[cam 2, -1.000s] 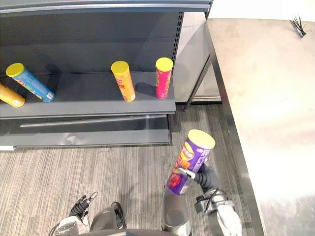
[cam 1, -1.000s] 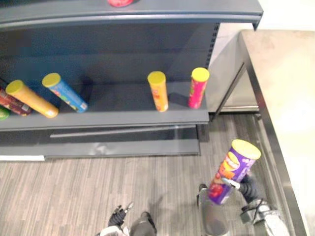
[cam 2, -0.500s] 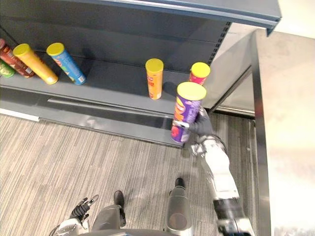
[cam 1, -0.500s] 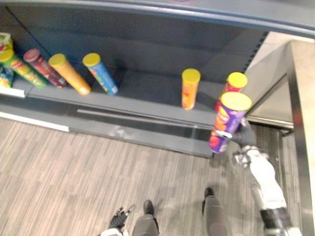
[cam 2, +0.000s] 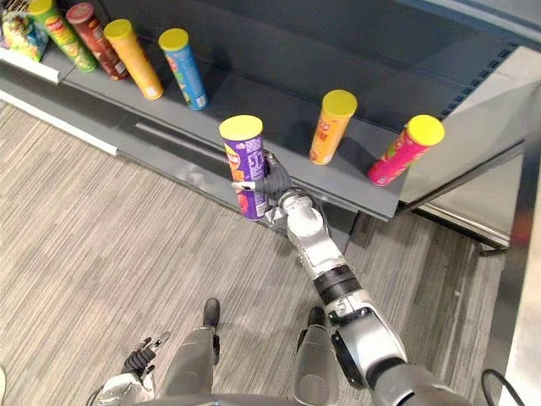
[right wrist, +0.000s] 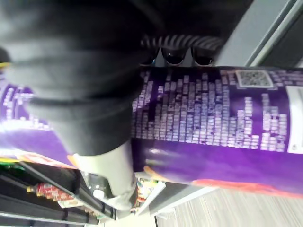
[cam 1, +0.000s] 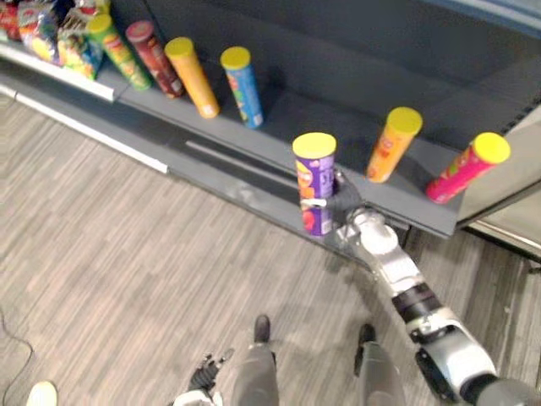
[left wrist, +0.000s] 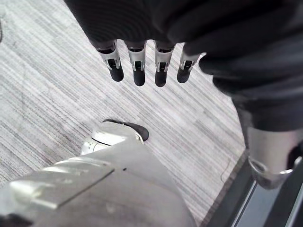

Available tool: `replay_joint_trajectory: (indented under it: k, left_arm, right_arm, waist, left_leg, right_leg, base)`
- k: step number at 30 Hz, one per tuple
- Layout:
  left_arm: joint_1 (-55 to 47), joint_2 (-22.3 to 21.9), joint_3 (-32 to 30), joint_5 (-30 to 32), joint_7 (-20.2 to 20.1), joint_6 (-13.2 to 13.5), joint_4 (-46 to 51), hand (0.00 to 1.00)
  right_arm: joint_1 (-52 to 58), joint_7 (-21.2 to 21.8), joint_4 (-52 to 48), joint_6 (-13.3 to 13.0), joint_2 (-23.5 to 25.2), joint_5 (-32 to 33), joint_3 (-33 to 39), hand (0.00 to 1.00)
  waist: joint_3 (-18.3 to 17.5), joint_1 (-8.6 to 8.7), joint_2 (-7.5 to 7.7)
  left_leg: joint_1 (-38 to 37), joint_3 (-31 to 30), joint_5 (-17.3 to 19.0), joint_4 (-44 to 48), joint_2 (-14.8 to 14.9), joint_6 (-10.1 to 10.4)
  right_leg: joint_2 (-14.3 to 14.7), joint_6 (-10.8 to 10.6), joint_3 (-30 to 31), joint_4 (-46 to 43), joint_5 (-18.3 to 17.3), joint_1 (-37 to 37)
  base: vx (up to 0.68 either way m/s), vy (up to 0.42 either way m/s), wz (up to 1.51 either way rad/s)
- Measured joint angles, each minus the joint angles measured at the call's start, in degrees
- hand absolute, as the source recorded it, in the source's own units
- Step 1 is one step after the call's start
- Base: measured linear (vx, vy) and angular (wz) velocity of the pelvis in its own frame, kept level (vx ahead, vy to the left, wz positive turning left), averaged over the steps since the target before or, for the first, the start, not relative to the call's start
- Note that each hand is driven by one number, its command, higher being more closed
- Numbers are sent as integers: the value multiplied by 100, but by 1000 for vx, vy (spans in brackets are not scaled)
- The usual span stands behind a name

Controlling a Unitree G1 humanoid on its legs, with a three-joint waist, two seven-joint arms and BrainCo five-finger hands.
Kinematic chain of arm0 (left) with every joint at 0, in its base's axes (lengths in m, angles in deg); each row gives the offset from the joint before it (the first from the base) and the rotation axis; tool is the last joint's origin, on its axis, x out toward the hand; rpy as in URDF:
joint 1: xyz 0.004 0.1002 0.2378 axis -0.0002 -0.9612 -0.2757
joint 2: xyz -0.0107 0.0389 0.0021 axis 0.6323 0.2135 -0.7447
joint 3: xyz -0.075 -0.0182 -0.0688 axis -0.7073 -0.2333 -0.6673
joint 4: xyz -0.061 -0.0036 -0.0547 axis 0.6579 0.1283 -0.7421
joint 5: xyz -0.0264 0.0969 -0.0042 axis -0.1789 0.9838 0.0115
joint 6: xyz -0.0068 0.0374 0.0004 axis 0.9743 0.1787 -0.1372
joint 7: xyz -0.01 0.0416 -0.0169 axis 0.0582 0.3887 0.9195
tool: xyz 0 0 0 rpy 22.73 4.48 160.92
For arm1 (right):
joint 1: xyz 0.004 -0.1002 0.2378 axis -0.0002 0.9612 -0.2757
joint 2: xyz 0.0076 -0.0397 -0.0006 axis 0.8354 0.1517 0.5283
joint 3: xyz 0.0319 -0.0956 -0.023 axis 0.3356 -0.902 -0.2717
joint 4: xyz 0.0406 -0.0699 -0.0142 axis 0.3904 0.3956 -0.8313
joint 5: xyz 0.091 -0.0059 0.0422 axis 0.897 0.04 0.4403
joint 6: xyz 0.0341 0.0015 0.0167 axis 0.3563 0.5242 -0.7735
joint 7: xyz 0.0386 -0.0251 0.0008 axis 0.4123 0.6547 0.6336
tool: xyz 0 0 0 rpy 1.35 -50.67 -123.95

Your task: Put the gum and the chips on the shelf.

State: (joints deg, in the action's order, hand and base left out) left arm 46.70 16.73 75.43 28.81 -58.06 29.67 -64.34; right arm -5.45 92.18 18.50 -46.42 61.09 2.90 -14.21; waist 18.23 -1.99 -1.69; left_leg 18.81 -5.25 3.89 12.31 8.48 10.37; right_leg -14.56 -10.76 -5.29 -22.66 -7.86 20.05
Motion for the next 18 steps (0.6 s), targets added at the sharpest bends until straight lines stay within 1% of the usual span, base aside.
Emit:
replay_joint_trajectory:
  k: [3,4,5,7,8,9,11,13,15,17,18]
  left_arm:
    - [25,-15,-9,-2,20,-5,147,0]
    - [74,-16,-9,-33,21,-4,189,0]
    - [102,-17,-8,-111,21,-2,211,0]
    - [252,-17,-8,-221,35,-1,214,0]
    - [313,-18,-5,-240,43,11,222,0]
    - [368,-30,-4,-391,60,11,223,0]
    - [390,-112,-5,-457,113,7,216,0]
    - [396,-192,-3,-597,133,7,223,0]
    - [408,-240,-1,-659,143,0,300,0]
    - [466,-282,-1,-666,173,2,409,0]
    - [544,-326,-2,-670,190,3,444,0]
  right_arm:
    - [-255,-44,144,27,157,-17,-104,100]
    - [-483,-50,359,32,163,-56,-92,100]
    - [-618,-54,495,41,171,-133,-65,100]
    - [-1014,-103,880,123,212,-249,202,100]
    - [-1220,-210,1051,163,241,-247,473,100]
    - [-1346,-340,1090,227,275,-240,718,100]
    - [-1486,-509,1091,244,281,-233,982,100]
    - [-1588,-634,1088,248,295,-238,1048,100]
    - [-1695,-766,1047,250,394,-252,1126,100]
    - [-1792,-954,990,255,539,-414,1248,100]
    - [-1800,-1022,912,255,567,-470,1283,100]
  waist:
    - [152,-74,-29]
    - [283,-94,-47]
    - [323,-103,-55]
    - [459,-178,-89]
    - [500,-234,-104]
    - [514,-301,-121]
    - [547,-318,-167]
    - [553,-343,-178]
    - [556,-359,-180]
    - [560,-409,-189]
    - [575,-468,-208]
  left_leg:
    - [145,-70,-94,-18,-44,10]
    - [160,-120,-125,-11,-78,15]
    - [194,-140,-143,-7,-84,19]
    - [271,-176,-224,-22,-83,29]
    - [356,-190,-244,-28,-81,40]
    - [461,-188,-261,-37,-80,28]
    - [573,-136,-300,-38,-60,16]
    - [660,32,-317,-27,14,18]
    - [777,158,-411,-27,77,14]
    - [878,174,-436,-30,97,14]
    - [909,178,-447,-24,106,12]
  right_leg:
    - [-46,23,-37,-187,-22,195]
    - [-69,35,-44,-277,-46,227]
    - [-82,46,-46,-335,-55,275]
    - [-99,57,-54,-441,-63,383]
    - [-129,58,-52,-502,-63,494]
    - [-148,61,-58,-567,-65,613]
    - [-178,61,-81,-631,-65,717]
    - [-186,62,-81,-668,-66,807]
    - [-189,79,-83,-756,-76,959]
    - [-187,89,-88,-804,-83,1081]
    - [-194,105,-108,-852,-92,1117]
  base:
    - [-72,-24,16]
    - [-68,-13,14]
    - [-71,-27,16]
    - [-76,-40,10]
    - [-88,-34,9]
    - [-82,-35,11]
    - [-56,-42,12]
    - [-21,-45,4]
    - [6,-52,1]
    - [25,-48,2]
    - [45,-53,8]
